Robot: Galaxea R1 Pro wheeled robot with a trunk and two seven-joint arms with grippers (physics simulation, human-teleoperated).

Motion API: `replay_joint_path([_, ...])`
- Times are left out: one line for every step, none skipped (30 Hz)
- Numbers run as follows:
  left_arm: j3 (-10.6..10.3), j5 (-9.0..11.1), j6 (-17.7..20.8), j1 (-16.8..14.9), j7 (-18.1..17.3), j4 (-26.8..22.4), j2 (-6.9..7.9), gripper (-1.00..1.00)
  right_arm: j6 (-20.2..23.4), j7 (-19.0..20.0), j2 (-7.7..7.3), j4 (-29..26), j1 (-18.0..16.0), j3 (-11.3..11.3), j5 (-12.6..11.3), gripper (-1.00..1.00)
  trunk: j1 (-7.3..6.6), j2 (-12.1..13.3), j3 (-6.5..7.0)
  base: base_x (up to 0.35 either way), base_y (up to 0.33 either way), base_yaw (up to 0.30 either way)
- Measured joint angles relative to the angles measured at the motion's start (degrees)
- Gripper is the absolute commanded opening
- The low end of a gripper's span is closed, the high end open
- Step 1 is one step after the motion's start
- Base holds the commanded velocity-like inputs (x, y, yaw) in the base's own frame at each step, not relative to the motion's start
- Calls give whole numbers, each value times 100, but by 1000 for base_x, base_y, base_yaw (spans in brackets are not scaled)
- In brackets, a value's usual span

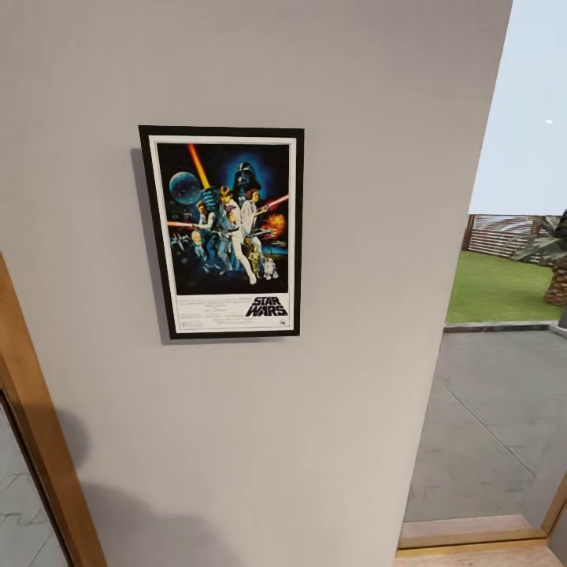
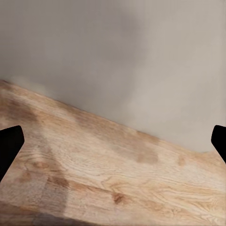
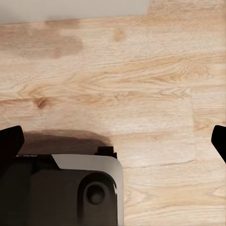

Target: Pick up the poster from the kitchen countertop and hang it on one of the wall nails in the kitchen.

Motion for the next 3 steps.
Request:
replay_joint_path([0, 0, 0, 1, 0, 0, 0, 100, 0, 0, 2, 0, 0, 2, 2, 100, 0, 0, 0, 0, 0, 0])
replay_joint_path([0, 0, 0, 0, 0, 0, 0, 100, 1, 0, 5, 0, 0, 3, 2, 100, 0, 0, 0, 0, 0, 0])
replay_joint_path([0, 0, 0, 0, 0, 0, 0, 100, -1, 0, 7, 0, 0, 4, 0, 100, 0, 0, 0, 0, 0, 0])
